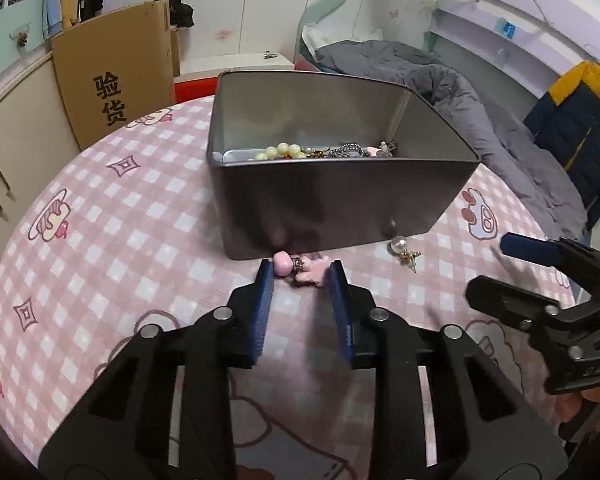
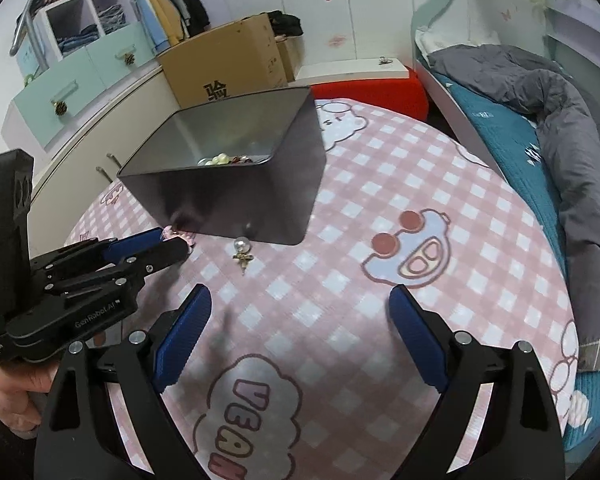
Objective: Organize jewelry
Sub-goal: 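Grasp the pink keychain with the left tool while the right tool grasps a silver pearl charm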
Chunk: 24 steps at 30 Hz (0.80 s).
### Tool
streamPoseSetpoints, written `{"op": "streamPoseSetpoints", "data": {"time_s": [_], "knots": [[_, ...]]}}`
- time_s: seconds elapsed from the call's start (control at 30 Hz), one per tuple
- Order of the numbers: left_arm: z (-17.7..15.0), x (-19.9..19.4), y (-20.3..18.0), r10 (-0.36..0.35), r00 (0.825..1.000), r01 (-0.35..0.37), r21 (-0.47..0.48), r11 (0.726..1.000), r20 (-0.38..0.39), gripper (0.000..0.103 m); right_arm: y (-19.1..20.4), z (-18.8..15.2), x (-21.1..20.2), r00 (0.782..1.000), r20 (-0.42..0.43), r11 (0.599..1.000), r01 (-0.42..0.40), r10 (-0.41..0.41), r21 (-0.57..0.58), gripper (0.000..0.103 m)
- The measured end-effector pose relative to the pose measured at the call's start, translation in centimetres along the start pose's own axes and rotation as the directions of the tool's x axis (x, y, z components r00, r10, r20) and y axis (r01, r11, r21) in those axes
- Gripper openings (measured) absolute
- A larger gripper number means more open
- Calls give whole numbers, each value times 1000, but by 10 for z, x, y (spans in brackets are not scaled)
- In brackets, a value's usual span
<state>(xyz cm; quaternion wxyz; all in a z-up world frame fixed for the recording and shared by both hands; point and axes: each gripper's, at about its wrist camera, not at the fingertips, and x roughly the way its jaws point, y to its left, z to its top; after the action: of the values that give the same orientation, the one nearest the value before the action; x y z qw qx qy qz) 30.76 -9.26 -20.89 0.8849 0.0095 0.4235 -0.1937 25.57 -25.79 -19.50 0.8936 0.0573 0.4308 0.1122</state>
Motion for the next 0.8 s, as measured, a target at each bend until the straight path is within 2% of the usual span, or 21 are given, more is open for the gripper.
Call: {"op": "streamPoseSetpoints", "data": {"time_s": [0.03,0.07,0.2,0.3,0.43,0.47,0.5,0.53,0.57,0.6,0.63,0.67,0.8], "knots": [[-2,-2,3,3,1000,-3,-6,1000,-1,10,4,2,3,1000,-2,1000,-6,6,-10,83],[-5,-4,9,4,1000,-4,-13,1000,-3,8,9,2,6,1000,-4,1000,-15,15,-21,82],[-10,-11,25,-3,1000,3,-36,999,-1,8,25,8,20,999,-9,998,-32,32,-48,68],[-11,-15,25,-4,1000,5,-30,1000,6,8,34,12,28,1000,1,998,-5,5,-67,63],[-9,-19,23,-34,999,34,-30,999,10,9,37,16,29,1000,8,998,-11,12,-62,45],[-9,-19,23,-34,999,35,-32,999,9,12,39,16,30,1000,5,997,-2,2,-76,43],[-8,-19,22,-33,999,33,-37,999,8,26,39,17,33,1000,2,996,5,-5,-84,41],[-8,-20,21,-30,999,30,-42,999,15,58,42,17,35,1000,3,996,7,-6,-90,39],[-8,-22,21,-20,999,21,-51,998,29,72,44,18,37,1000,5,995,7,-6,-97,36],[-7,-25,21,-4,999,7,-62,998,48,75,47,19,39,1000,4,993,21,-20,-112,27],[-7,-25,21,-6,999,9,-68,998,50,76,50,19,40,1000,3,991,29,-29,-133,12],[-6,-25,20,-15,999,18,-69,997,45,76,53,18,41,999,-2,987,34,-35,-155,7],[-1,-18,9,11,1000,-10,-37,999,29,76,45,12,33,999,5,989,38,-37,-142,6]]}}
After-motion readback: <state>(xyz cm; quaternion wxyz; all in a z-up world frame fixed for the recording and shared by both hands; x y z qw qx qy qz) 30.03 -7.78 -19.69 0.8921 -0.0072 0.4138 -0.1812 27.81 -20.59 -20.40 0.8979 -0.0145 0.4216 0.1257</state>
